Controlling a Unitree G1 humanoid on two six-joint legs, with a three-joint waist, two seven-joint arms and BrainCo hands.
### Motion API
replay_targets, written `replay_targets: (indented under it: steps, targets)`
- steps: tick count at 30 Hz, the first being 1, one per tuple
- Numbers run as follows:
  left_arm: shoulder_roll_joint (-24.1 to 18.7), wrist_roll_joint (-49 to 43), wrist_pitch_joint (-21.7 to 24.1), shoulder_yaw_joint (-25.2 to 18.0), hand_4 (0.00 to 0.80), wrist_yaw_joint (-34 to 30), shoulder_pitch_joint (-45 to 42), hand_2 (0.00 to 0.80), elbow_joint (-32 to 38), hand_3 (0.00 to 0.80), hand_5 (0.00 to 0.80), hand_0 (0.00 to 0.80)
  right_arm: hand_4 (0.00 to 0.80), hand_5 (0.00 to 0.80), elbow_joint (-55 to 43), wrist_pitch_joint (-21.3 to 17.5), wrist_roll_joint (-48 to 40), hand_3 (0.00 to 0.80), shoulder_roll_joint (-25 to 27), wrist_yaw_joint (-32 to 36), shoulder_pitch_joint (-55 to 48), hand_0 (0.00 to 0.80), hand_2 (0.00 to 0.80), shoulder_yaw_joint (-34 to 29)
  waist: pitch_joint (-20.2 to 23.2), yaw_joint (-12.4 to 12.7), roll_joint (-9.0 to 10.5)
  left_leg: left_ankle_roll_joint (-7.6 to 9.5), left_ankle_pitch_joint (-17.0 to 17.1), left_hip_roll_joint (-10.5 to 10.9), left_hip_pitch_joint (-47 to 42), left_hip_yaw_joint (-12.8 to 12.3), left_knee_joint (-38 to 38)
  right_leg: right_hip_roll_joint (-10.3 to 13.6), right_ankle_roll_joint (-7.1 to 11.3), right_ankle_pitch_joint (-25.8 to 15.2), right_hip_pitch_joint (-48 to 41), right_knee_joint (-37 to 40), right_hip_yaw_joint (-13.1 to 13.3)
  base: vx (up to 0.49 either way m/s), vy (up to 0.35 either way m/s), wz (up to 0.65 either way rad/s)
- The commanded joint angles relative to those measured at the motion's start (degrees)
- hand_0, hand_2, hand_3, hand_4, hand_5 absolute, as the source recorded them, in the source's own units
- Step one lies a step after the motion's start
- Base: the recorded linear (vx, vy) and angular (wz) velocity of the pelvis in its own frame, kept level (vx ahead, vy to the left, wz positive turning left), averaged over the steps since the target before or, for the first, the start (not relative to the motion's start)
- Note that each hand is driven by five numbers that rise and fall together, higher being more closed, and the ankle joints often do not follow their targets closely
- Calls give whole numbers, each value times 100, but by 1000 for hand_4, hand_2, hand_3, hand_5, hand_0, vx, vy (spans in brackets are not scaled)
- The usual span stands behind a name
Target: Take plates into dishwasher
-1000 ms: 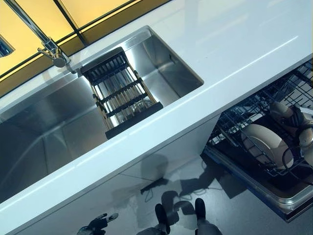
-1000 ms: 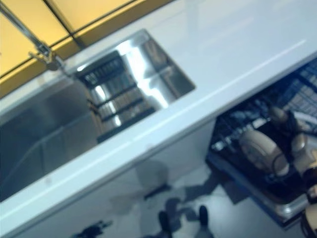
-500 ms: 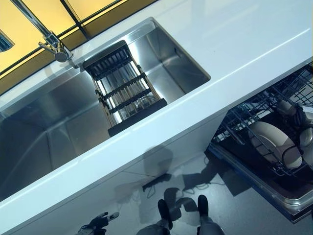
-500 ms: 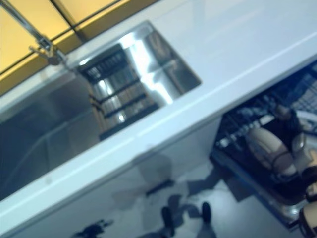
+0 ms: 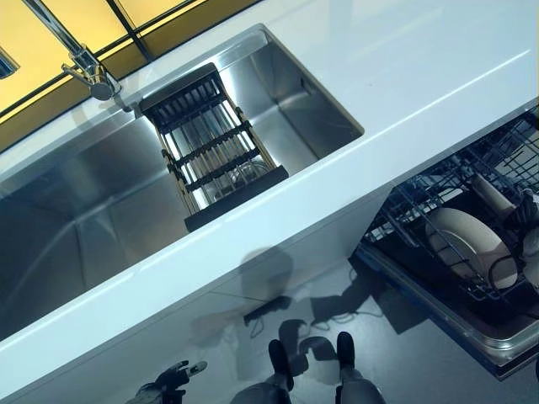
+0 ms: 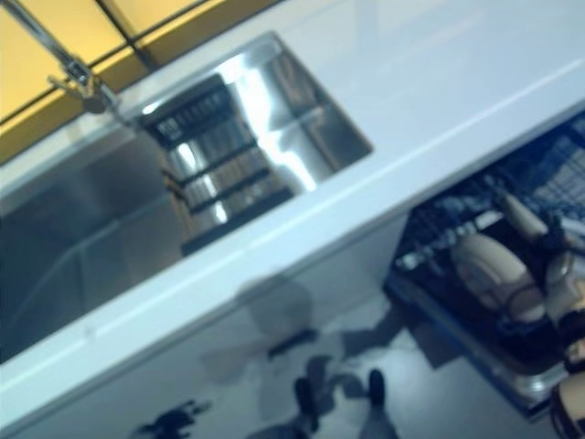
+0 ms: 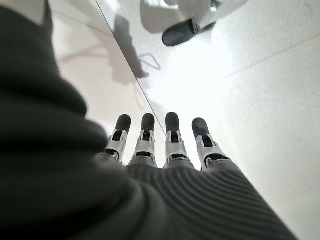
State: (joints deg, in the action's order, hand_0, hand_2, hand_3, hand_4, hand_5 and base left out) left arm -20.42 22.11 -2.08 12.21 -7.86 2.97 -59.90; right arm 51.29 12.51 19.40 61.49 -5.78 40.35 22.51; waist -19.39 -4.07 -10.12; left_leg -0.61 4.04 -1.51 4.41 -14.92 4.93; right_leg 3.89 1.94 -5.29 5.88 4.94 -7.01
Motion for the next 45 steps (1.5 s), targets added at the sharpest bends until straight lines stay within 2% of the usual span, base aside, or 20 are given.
replay_targets:
  steps: [1,7,8,9,16,20,24,26,28,29,31,33,34,35,37,39,42,45]
  targets:
    - [-243,-79,-47,75,0,12,7,0,-323,0,0,0,0,0,-391,302,-214,0,574,188,108,0,0,-115,523,-35,554,-137,-456,-67,-325,-37,7,145,391,164,-51,6,-157,55,16,-1]
    - [-322,-258,-12,-60,0,42,-102,0,-477,0,0,0,0,0,-730,426,-411,0,1115,484,179,0,0,-210,798,-111,954,-137,-517,-148,-491,-92,7,52,417,197,-222,6,-81,57,20,-3]
    - [-321,-258,-11,-61,0,42,-102,0,-477,0,0,0,0,0,-730,426,-411,0,1115,484,181,0,0,-208,797,-110,954,-137,-518,-148,-493,-93,7,52,417,197,-224,6,-80,91,39,-12]
    - [-328,-325,-20,-115,0,68,-140,0,-545,0,0,0,0,0,-773,408,-466,0,1353,627,306,0,0,-174,932,-140,1071,-138,-536,-177,-584,-128,7,21,418,221,-315,6,-44,94,44,-12]
    - [-282,-482,-46,-280,0,129,-273,0,-725,0,0,0,0,0,-924,509,-701,0,1966,975,659,0,0,-65,1329,-226,1342,-177,-654,-241,-850,-206,7,-40,463,325,-583,6,15,83,72,-7]
    - [-225,-545,-53,-376,0,123,-319,0,-871,0,0,0,0,0,-841,646,-991,0,2072,1198,542,0,0,-222,1510,-248,1422,-161,-707,-263,-969,-269,7,-59,458,372,-707,6,-2,33,95,-10]
    - [-204,-492,15,-549,0,115,-303,0,-1046,0,0,0,0,0,-392,661,-1111,0,1903,1304,-214,0,0,-961,1598,-271,1466,-41,-804,-239,-1229,-370,7,-66,388,462,-936,-92,-9,4,144,-9]
    - [-249,-497,45,-580,0,126,-254,0,-1067,0,0,0,0,0,-201,605,-1119,0,1817,1291,-706,0,0,-1401,1516,-278,1459,21,-793,-206,-1345,-372,7,-57,360,602,-918,-414,21,-63,159,-2]
    - [-341,-519,22,-632,0,109,-126,0,-1080,0,0,0,0,0,32,513,-1265,0,1578,1219,-1482,0,0,-2086,1366,-337,1475,116,-969,-182,-1323,-389,-339,-12,354,682,-906,-688,73,-106,175,1]
    - [-359,-533,23,-612,0,109,-104,0,-1080,0,0,0,0,0,32,518,-1293,0,1552,1212,-1632,0,0,-2227,1348,-317,1488,126,-992,-182,-1319,-395,-375,-6,356,685,-907,-704,80,-144,187,-1]
    - [-420,-618,19,-582,0,107,15,0,-1091,0,0,0,0,0,277,379,-1523,0,1180,1118,-2289,0,0,-2733,1214,-394,1484,234,-1216,-160,-1239,-489,-795,58,419,591,-866,-777,207,-152,188,-7]
    - [-462,-786,14,-538,0,112,67,0,-1069,0,0,0,0,0,460,353,-1502,0,819,1089,-2669,0,0,-3004,1110,-419,1476,318,-1357,-105,-1195,-566,-994,135,583,301,-817,-612,327,-157,171,-10]
    - [-521,-759,44,-550,0,140,63,0,-1052,0,0,0,0,0,520,243,-1489,0,545,1059,-2808,0,0,-3046,1033,-398,1468,349,-1352,-66,-1207,-636,-955,203,749,-70,-723,-361,332,-217,138,-20]
    - [-587,-780,39,-555,0,134,73,0,-1031,0,0,0,0,0,548,180,-1481,0,377,1051,-2893,0,0,-3050,976,-389,1451,362,-1336,-42,-1215,-672,-885,236,825,-301,-592,-232,365,-254,114,-38]
    - [-723,-645,2,-601,0,179,85,0,-992,0,0,0,0,0,533,135,-1528,0,89,1131,-2961,0,0,-3024,910,-327,1408,396,-1225,-12,-1192,-638,-676,289,839,-478,-357,-260,302,-240,62,-67]
    - [-791,-579,-14,-671,0,238,79,0,-974,0,0,0,0,0,514,144,-1460,0,-119,1217,-2942,0,0,-2908,900,-270,1370,414,-1105,-14,-1163,-575,-462,287,808,-446,-238,-529,248,-239,-7,-85]
    - [-909,-488,-75,-810,0,203,145,0,-1031,0,0,0,0,0,647,176,-1541,0,-415,1276,-3047,0,0,-2871,1005,-184,1283,459,-881,-96,-897,-462,-260,296,608,32,-300,-1399,72,-262,-95,-45]
    - [-948,-643,-70,-807,0,44,243,0,-1204,0,0,0,0,0,1070,189,-1626,0,-629,1310,-3199,0,0,-2948,1188,-66,1359,478,-909,-88,-311,-189,-598,337,464,260,-668,-1631,147,-233,-201,-2]
